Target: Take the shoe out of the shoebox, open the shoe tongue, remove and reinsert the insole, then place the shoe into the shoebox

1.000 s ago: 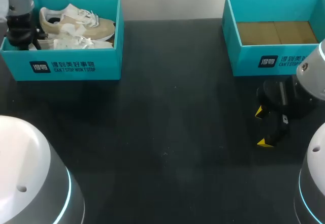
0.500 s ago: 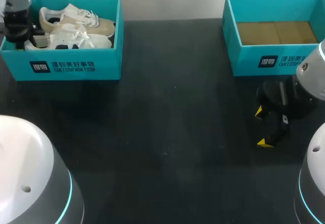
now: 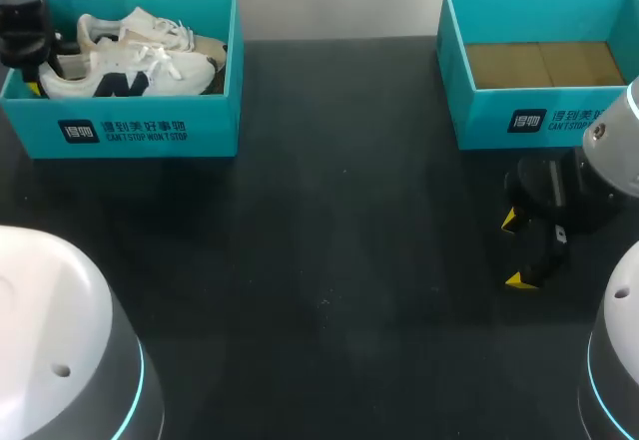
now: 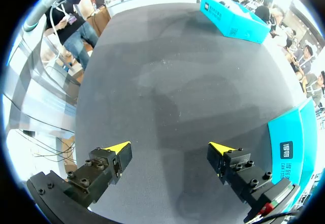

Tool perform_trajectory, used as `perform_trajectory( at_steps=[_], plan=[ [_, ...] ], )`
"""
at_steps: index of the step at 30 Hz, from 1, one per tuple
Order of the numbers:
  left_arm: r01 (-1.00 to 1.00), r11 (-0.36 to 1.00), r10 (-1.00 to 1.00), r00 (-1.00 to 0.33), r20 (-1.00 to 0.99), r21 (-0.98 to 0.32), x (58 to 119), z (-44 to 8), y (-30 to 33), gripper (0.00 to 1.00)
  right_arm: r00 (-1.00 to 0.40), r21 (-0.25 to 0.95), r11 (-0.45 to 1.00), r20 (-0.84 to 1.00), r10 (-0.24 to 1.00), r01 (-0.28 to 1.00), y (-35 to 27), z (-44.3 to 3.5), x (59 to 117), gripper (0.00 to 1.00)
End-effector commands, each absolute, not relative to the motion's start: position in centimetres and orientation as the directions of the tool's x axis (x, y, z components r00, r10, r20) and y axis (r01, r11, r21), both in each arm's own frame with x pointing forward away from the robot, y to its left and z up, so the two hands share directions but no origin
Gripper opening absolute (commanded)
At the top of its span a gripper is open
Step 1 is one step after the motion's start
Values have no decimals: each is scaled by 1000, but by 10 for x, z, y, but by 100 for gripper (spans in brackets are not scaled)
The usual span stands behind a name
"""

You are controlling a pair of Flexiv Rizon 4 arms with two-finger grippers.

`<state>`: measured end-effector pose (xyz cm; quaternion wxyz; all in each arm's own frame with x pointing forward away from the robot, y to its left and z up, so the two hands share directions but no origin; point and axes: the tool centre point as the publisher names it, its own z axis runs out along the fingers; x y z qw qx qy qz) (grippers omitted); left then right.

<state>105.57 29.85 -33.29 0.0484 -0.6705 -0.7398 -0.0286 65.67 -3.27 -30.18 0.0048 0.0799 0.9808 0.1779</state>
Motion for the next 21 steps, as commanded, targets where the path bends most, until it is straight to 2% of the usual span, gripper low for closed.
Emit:
perform_trajectory(
  at_steps=[1,21],
  plan=[
    [996,91,991,-89,98,-13,1049,-309,300,0,-987,347,925,17,160,156,-32,-303,656,100],
    [991,95,983,-108,148,97,1026,-189,303,0,-987,347,925,17,160,156,-32,-303,656,100]
  ],
)
